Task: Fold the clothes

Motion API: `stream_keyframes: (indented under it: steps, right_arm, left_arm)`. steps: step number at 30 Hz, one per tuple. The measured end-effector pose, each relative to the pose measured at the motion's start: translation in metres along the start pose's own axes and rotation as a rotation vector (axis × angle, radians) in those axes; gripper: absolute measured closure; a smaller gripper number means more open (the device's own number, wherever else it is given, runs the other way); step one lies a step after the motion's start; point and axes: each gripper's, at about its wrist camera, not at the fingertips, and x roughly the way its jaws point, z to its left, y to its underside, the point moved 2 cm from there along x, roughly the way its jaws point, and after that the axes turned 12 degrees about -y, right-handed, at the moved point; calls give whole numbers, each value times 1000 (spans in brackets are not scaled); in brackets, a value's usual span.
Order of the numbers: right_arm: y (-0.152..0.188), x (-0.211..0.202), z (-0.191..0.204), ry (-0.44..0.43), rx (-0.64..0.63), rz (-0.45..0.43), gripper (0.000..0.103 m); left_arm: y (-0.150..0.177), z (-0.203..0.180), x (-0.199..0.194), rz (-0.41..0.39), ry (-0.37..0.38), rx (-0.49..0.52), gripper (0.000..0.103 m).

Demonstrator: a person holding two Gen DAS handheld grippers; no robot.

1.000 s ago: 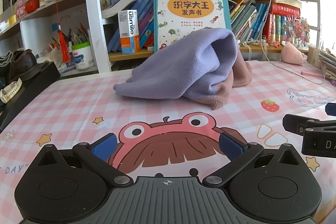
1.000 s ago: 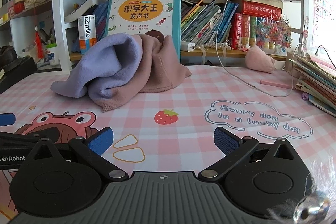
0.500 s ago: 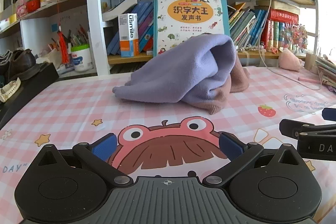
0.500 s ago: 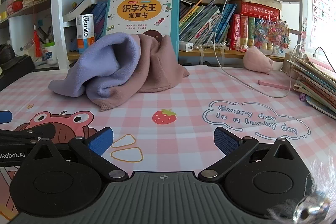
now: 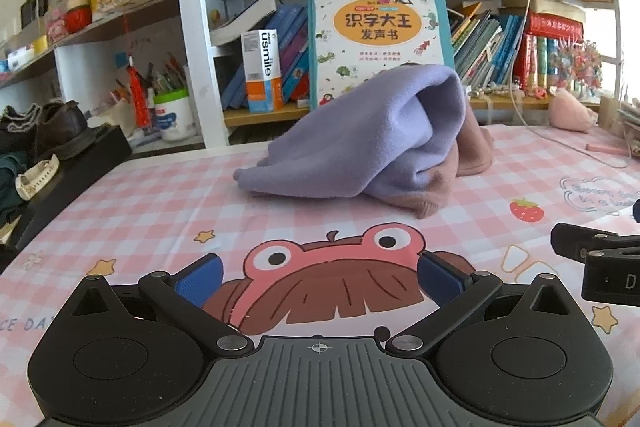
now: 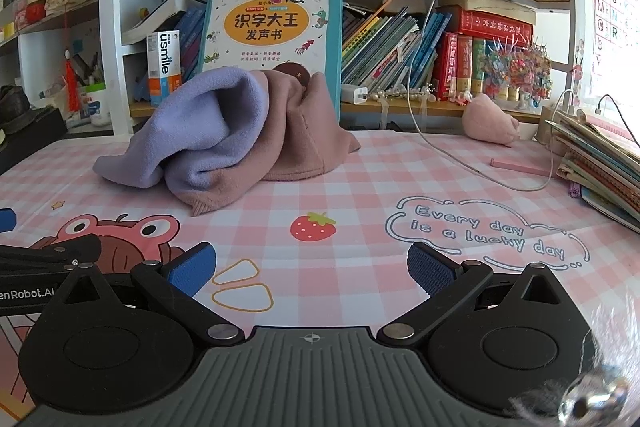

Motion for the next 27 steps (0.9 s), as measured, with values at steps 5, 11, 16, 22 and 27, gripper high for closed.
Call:
stream_keyframes:
  steps: [5, 11, 16, 22, 27]
  right_arm:
    - [0, -1, 0, 1, -4, -7, 0]
    - [-1, -5, 2, 7, -17, -34, 0]
    - [-1, -7, 5, 4, -32, -45, 0]
    - [0, -13, 5, -7, -34, -76, 0]
    - [-1, -14, 6, 11, -40, -86, 0]
  left_arm:
    - [-1, -3, -3, -15, -4, 15, 0]
    - [-1, 0, -2, -8, -2, 0, 0]
    - [0, 3, 0, 9, 14, -19, 0]
    - [-1, -1, -6, -32, 35, 3, 0]
    - [-1, 5, -9, -53, 42, -39, 0]
